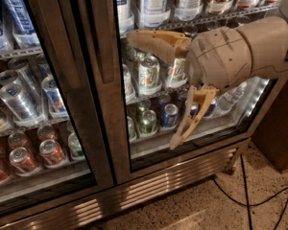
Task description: Open right fridge door
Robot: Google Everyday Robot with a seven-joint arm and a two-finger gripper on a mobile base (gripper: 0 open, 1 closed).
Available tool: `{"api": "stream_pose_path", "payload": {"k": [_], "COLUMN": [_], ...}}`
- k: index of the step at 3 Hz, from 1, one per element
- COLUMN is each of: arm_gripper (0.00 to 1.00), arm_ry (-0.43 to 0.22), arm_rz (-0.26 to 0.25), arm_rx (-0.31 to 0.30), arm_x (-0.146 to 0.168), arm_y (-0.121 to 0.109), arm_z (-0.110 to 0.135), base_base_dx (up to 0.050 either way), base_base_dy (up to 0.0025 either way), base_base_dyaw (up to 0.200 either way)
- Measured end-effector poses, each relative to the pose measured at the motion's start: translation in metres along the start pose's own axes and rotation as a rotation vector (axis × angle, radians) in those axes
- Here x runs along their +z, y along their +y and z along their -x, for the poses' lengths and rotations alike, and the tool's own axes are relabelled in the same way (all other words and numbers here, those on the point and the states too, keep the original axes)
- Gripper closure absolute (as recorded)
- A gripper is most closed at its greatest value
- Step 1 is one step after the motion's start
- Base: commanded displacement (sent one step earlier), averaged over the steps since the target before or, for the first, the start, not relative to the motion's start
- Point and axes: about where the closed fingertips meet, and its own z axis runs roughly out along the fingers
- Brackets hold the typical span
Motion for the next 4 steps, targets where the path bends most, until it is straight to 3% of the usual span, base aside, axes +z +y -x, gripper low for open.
{"api": "stream_pose_path", "payload": {"k": [1,2,4], "arm_gripper": [0.00,0.00,0.00], "arm_ry": [0.017,0.035,0.035], "arm_rz": [-0.012,-0.043,-0.039], "arm_rx": [0.018,0.047,0.056], "arm_x": [-0.002,-0.011,-0.010], "arm_y": [-0.015,-0.047,-0.048], "arm_z": [-0.001,-0.004,-0.006], "base_base_dx": [0.000,0.000,0.000], "base_base_dy": [0.00000,0.00000,0.00000], "base_base_dyaw": [0.000,0.000,0.000]}}
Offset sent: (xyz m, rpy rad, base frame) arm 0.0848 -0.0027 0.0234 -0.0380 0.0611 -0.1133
